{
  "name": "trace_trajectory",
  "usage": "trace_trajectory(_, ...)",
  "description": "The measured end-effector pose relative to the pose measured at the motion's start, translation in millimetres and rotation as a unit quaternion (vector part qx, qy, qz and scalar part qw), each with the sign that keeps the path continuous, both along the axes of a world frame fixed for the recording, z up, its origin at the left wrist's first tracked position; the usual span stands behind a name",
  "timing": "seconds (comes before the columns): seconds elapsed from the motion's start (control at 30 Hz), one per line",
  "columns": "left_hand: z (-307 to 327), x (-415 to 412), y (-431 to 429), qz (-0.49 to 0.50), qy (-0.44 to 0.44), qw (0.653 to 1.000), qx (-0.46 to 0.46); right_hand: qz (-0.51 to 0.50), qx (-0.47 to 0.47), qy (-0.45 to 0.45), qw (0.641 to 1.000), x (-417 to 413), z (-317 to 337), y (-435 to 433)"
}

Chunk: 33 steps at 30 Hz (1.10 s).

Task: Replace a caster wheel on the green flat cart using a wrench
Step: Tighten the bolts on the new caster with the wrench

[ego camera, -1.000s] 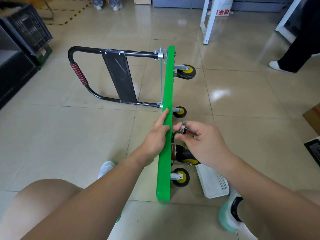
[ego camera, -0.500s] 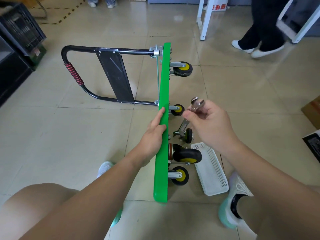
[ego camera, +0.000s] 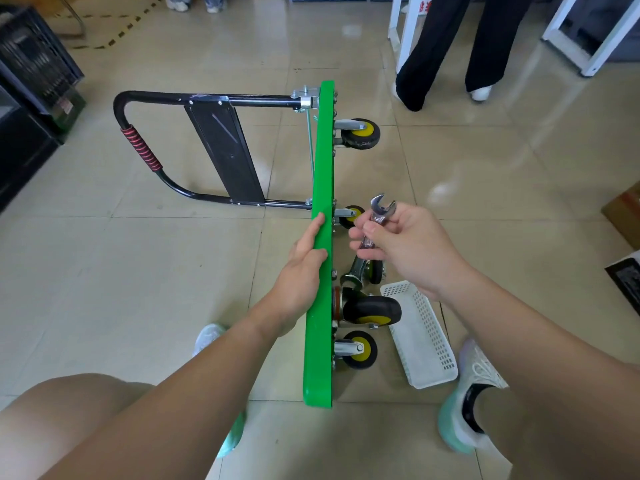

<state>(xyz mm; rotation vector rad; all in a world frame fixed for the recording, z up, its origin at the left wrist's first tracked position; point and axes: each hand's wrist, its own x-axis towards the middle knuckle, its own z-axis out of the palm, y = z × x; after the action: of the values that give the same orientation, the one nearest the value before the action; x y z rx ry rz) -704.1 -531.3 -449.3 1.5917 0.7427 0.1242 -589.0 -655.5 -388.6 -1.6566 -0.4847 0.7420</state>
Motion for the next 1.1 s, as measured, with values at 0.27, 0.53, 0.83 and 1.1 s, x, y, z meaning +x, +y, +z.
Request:
trace_trajectory(0.27,-2,2,0,-0.001,-0.002,1.0,0.01,0.104,0.017,-0.135,0.985,-4,5,2)
trace_trajectory(0.53,-2,3,1,-0.004,-0.002,1.0,0.004,0.137,0.017,-0.157,0.978,-14,3,2)
trace_trajectory(0.83,1,0,1,0.002,-0.005,1.0,-0.002,0.103,0.055,-0.117,0.986,-5,-16,14)
trace_trajectory(1.1,-2,-1,1,-0.006,-0.007,1.0,0.002,0.052,0.031,-0.082,0.995,13,-18,30)
